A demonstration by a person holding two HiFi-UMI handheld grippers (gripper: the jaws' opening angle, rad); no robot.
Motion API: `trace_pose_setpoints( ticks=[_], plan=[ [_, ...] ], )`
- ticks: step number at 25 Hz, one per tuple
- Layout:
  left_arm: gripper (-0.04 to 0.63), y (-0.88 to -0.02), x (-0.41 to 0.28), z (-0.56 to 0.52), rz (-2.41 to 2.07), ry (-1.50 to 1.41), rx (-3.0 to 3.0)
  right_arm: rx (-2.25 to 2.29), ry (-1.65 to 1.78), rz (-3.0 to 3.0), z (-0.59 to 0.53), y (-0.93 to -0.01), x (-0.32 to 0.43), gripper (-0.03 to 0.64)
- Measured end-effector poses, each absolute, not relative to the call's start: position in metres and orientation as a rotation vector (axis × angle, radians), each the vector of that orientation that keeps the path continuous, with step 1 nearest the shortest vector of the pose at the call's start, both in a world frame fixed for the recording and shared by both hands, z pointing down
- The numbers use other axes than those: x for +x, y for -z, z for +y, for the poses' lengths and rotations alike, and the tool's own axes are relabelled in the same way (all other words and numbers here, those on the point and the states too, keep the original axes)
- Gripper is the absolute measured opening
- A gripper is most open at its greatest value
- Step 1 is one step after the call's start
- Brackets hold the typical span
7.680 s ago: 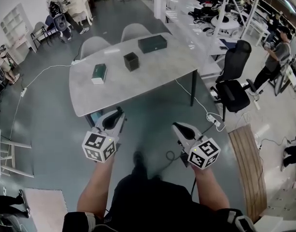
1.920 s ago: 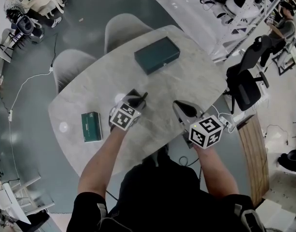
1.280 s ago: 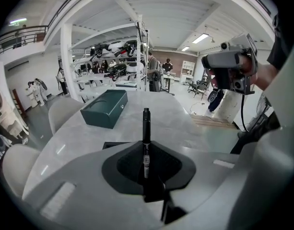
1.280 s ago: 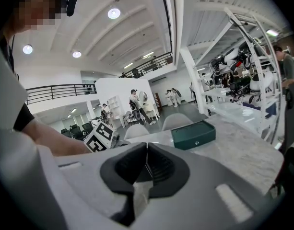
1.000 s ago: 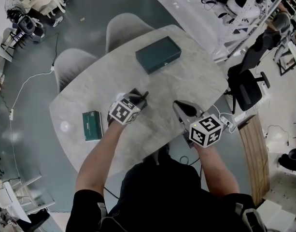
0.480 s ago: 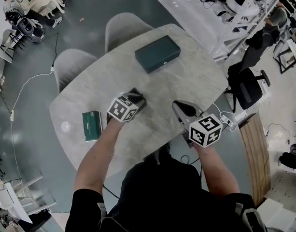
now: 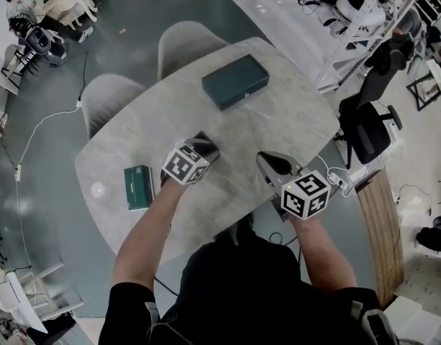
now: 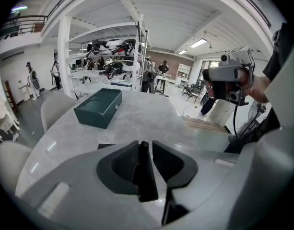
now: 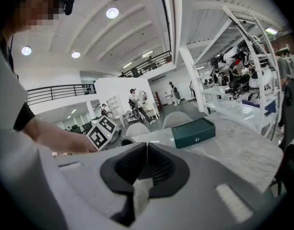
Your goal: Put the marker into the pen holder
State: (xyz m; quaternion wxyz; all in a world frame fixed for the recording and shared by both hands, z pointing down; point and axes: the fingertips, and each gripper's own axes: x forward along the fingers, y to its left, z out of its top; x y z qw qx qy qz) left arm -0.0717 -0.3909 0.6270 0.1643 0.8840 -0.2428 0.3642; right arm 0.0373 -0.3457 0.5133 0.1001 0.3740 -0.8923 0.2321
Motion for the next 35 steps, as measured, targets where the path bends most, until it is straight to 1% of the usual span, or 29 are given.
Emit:
trace_pose_setpoints(
  ticks=[13,18,22,26,30,33,35],
  plan=[
    [0.083,-0.618,-0.073,-0.387,-0.733,-1.017,2.569,1.111,-0.672,-2.632,-0.329,-0.509,0.023,0.011],
    [0.094,-0.599,-0.079,-0.388,-0.790,-0.976,2.639,1.162,-0.655,-2.626,-0.322,-0.501,0.025,0.011],
    [0.092,-0.552,-0.097,-0.390,-0.975,-0.805,2.694,1.215,-0.627,-2.625,-0.312,-0.486,0.027,0.011],
    [0.043,-0.504,-0.122,-0.376,-1.107,-0.628,2.719,1.215,-0.581,-2.615,-0.298,-0.473,0.022,0.011],
    [0.011,-0.468,-0.150,-0.353,-1.217,-0.460,2.723,1.190,-0.539,-2.629,-0.291,-0.466,0.013,0.011],
    [0.010,-0.450,-0.169,-0.328,-1.331,-0.290,2.647,1.156,-0.527,-2.646,-0.289,-0.464,0.012,0.011],
    [0.009,-0.441,-0.183,-0.315,-1.423,-0.251,2.600,1.100,-0.519,-2.678,-0.289,-0.460,0.005,0.011]
  ],
)
